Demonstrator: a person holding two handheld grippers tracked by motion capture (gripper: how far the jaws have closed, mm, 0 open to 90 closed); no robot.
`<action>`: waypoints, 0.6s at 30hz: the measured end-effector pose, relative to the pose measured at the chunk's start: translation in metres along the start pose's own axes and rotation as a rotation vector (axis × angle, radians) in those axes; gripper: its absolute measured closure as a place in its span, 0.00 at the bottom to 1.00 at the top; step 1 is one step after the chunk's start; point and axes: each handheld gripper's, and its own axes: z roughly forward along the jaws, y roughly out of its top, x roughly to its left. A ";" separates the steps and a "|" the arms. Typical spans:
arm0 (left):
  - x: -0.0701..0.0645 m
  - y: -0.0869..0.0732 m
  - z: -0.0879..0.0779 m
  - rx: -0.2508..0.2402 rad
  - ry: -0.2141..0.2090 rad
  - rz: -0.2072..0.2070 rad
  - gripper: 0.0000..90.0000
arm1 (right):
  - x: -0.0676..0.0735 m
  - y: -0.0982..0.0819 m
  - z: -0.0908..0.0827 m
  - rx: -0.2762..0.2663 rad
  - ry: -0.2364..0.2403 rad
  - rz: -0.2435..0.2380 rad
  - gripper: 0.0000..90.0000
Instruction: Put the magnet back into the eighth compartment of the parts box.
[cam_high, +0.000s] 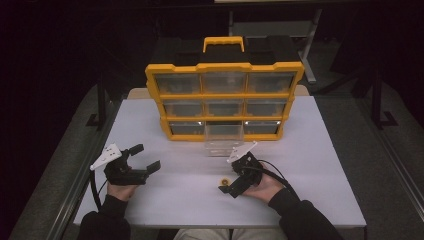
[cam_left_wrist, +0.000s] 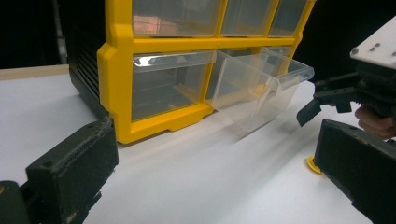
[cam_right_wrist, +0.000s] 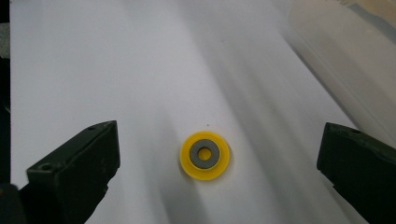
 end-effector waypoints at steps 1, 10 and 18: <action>0.000 0.000 0.000 0.002 -0.001 -0.002 0.00 | 0.000 0.000 0.001 0.001 0.000 -0.002 0.00; 0.000 0.000 0.001 0.009 -0.005 0.003 0.00 | 0.004 -0.001 0.009 0.035 0.003 -0.019 0.04; 0.000 0.000 0.001 0.011 -0.006 0.004 0.00 | 0.004 -0.001 0.011 0.051 0.007 -0.009 0.20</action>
